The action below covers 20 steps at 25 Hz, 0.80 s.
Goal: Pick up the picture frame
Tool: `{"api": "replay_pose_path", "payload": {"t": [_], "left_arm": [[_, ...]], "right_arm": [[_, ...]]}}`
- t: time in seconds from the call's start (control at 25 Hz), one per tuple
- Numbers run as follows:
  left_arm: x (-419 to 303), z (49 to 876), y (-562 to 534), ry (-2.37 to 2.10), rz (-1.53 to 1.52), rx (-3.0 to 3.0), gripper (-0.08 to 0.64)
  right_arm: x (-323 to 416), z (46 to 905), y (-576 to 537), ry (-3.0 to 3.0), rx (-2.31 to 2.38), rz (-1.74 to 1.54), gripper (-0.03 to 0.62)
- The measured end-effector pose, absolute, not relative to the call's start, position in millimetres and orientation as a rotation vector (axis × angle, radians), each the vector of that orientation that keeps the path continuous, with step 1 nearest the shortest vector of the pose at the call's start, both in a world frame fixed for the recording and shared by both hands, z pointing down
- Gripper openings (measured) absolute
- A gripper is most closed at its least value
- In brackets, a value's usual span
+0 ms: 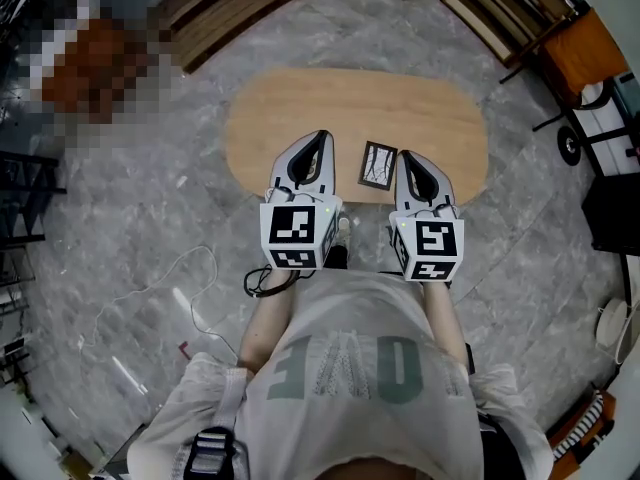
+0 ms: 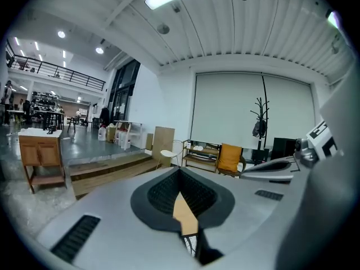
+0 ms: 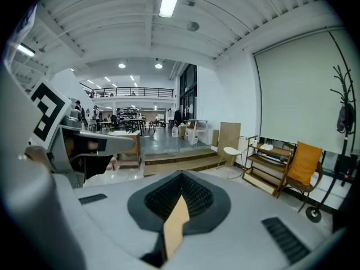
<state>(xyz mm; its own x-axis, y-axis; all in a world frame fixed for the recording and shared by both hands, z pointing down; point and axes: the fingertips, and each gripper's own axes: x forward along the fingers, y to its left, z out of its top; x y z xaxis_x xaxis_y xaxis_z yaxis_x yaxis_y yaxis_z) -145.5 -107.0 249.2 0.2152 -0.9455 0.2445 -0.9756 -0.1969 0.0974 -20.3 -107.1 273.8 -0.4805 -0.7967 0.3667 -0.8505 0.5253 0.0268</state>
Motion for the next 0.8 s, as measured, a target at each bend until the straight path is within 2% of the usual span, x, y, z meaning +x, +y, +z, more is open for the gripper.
{"api": "replay_pose_path", "payload": {"t": [0.4,0.8], "left_arm": [[-173.7,270.0,-140.0,-1.8,0.202,2.205,0.009],[-124.7,278.3,-153.7,-1.746,0.273,2.25,0.009]], "right_arm": [[-46.3,283.8,-136.3,-2.404,1.331,0.26,0.006],[4.2,289.2,-146.2,-2.378,1.41,0.327,0.006]]}}
